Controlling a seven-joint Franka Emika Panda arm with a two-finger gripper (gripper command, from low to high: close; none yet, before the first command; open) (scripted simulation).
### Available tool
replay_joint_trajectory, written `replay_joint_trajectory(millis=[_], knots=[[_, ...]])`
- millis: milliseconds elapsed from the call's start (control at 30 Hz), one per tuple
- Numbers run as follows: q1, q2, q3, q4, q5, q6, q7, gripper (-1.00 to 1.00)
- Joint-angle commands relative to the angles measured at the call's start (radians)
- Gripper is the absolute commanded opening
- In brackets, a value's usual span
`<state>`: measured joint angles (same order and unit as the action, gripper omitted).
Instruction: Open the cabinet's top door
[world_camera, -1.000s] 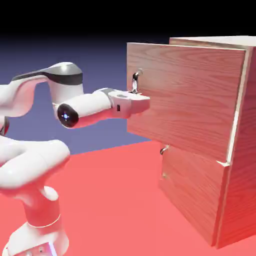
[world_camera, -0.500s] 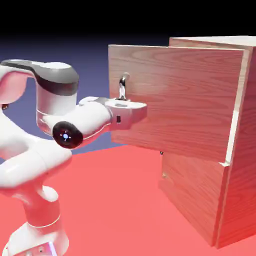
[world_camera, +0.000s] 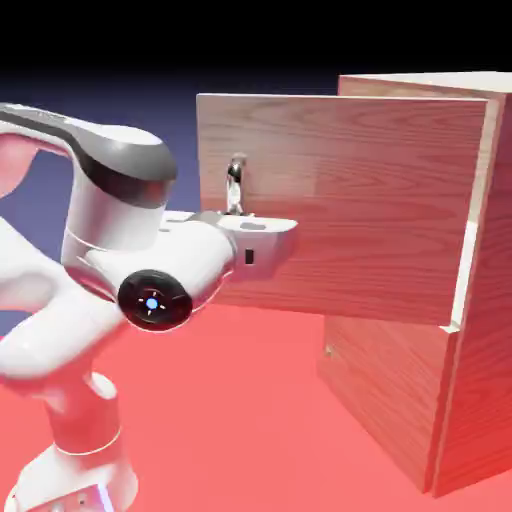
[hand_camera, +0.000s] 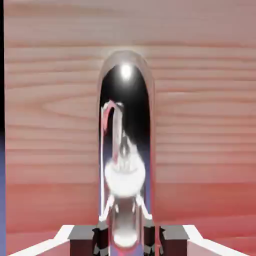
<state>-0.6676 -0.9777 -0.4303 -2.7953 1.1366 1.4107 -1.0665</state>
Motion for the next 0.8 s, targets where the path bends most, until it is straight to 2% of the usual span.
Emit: replay_joint_trajectory(millis=[0, 100, 533, 767], knots=[[0.036, -0.012, -0.026, -0.001, -0.01, 0.024, 0.011, -1.0], [0.136, 0.014, -0.126, 0.043, -0.071, 0.018, 0.012, -1.0], [0.516, 0.449, -0.578, 0.508, -0.309, -0.434, -0.175, -1.0], [0.759, 0.612, -0.831, 0.697, -0.349, -0.613, -0.272, -1.0]])
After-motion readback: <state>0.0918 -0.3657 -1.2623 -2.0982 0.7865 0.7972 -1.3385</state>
